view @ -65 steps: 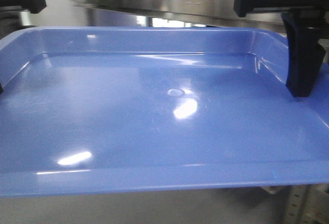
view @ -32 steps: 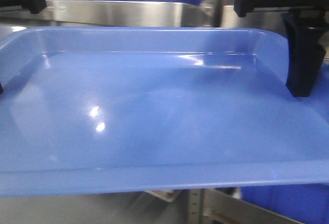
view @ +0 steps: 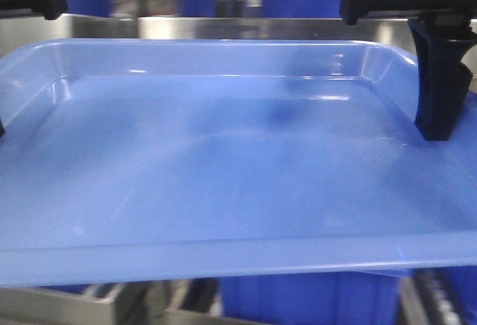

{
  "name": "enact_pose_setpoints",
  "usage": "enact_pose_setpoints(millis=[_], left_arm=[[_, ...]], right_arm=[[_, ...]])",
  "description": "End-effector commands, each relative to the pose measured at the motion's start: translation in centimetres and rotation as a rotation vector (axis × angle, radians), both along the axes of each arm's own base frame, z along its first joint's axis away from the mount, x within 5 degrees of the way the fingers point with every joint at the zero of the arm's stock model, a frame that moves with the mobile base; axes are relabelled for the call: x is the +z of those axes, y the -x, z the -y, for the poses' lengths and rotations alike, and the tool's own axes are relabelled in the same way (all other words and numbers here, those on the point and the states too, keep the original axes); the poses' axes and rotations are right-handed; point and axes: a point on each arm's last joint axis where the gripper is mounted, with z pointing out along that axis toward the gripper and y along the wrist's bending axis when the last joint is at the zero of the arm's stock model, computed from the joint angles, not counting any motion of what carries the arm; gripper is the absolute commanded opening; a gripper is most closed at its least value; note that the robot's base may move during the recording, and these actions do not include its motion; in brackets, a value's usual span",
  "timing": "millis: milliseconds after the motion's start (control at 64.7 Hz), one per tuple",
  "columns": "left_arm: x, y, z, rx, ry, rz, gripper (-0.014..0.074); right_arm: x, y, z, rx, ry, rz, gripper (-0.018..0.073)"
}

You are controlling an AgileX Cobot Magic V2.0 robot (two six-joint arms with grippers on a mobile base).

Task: Grab blue tray and place on right shelf
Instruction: 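Carry the tray up to the shelf level above the blue bins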

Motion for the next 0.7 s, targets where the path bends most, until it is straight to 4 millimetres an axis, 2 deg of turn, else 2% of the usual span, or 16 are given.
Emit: enact_pose_setpoints(millis=[0, 680], left_arm=[[1.44, 0.17, 0.93, 0.010, 0.106, 0.038, -0.0048], [1.44, 0.17, 0.93, 0.010, 0.106, 0.038, -0.0048]], right_arm=[[2.09, 0.10, -0.81, 0.001, -0.141, 0.085, 0.0222], [2.09, 0.10, -0.81, 0.001, -0.141, 0.085, 0.0222]])
